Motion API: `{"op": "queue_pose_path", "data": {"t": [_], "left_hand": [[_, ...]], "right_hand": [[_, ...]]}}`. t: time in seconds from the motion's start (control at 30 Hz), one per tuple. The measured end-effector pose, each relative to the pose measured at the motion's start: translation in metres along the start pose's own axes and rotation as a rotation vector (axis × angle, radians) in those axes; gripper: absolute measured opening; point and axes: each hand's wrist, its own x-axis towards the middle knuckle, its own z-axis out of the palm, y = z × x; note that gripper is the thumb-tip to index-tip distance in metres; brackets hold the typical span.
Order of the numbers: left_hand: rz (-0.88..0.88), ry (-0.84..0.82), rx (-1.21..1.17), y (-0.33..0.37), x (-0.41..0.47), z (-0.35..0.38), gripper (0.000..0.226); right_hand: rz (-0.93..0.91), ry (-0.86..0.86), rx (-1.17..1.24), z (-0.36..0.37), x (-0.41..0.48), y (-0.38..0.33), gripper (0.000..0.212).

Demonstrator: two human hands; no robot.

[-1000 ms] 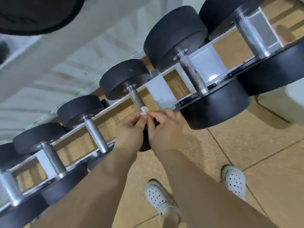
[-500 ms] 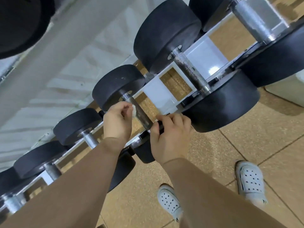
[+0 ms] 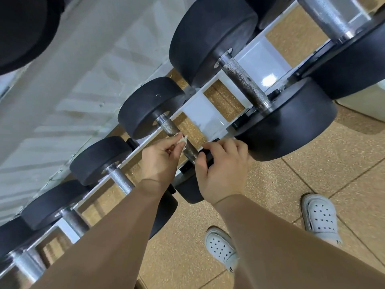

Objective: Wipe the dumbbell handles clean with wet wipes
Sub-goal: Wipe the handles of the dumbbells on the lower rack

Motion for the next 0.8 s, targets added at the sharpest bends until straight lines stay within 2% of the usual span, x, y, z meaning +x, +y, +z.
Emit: {"op": "queue_pose_path", "data": {"t": [0.13,0.27,0.5,0.6,0.67,0.8], "left_hand": [[0.011,-0.005,-0.003,0.004,0.010,-0.006,0.019],[-0.056,0.147,-0.091,0.007,0.027,-0.011,0.019],[-0.067,-0.179,-0.050,0.018,0.009,-0.002,0.019],[-0.066,-0.269,0.002,0.021,0.017,-0.014,0.019],[-0.067,-0.269,-0.007,0.023,0.018,-0.017,0.022],[-0.116,-0.122,-0.120,0.020,0.019,-0.012,0.024]], "right_hand": [[-0.012,0.007,0.011,0.000,-0.001,0.001,0.034],[-0.008,-0.010,-0.010,-0.001,-0.001,0.001,0.033],[-0.013,-0.013,0.002,-0.001,0.000,0.002,0.031],[-0.010,0.006,-0.001,-0.001,-0.001,0.001,0.031],[-0.014,0.003,0.000,-0.002,-0.001,0.001,0.032],[-0.007,0.000,0.014,-0.001,0.000,0.000,0.033]]}}
